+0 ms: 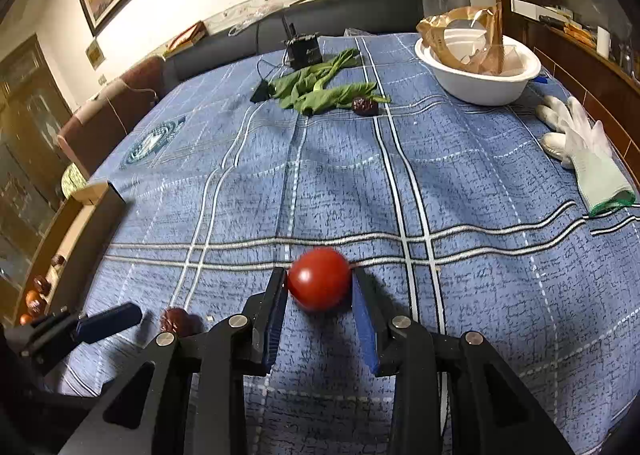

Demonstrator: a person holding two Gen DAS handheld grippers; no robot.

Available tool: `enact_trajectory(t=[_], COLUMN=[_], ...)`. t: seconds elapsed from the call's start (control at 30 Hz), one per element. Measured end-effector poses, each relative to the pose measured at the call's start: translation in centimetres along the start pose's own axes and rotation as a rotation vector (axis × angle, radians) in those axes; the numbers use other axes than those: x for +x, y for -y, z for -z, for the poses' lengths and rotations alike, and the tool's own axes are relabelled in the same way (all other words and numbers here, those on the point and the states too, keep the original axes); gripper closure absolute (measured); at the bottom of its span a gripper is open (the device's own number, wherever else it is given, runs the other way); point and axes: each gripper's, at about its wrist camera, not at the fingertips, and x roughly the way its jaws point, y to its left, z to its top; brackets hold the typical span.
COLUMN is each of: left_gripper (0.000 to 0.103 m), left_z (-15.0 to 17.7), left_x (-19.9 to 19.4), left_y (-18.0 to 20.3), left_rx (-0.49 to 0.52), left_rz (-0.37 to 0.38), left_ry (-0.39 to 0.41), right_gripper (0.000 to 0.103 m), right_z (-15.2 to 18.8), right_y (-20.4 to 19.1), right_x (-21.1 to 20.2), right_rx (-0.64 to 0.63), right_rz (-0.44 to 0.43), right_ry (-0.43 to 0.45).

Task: Organize fruits
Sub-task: 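Grasp the red date with the left tool while the right tool grasps the red tomato, then carry the date into the tray and open the left tool while the right tool carries the tomato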

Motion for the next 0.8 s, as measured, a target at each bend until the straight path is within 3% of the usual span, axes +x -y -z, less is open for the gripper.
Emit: enact_trajectory(t=[0.17, 0.23, 0.33, 0.43, 0.8], left_gripper=[0.052, 0.059, 0.080, 0.079, 0.079], left_z=[0.0, 0.1, 0.1, 0.1, 0.8], left_x=[0.2, 0.3, 0.1, 0.0, -3.1], left_y=[0.6, 1.0, 1.0, 0.4, -1.3], left_rx=[0.028, 0.050, 0.056, 0.015, -0.061], left_rz=[-0.010, -0.032, -0.029, 0.010, 0.022], left_ry=[0.018, 0.029, 0.030, 0.021, 0.080], right_gripper=[0.069, 0.069, 0.069, 0.070, 0.070], right_z=[0.1, 0.1, 0.2, 0.3, 0.7], right_y=[-0.4, -0.3, -0.3, -0.2, 0.0], right_x=[-0.3, -0.3, -0.4, -0.8, -2.0], right_rx=[-0.026, -0.027, -0.024, -0.018, -0.009], right_rz=[0.012, 0.015, 0.023, 0.022, 0.031], right_ry=[0.022, 0.022, 0.027, 0.039, 0.074])
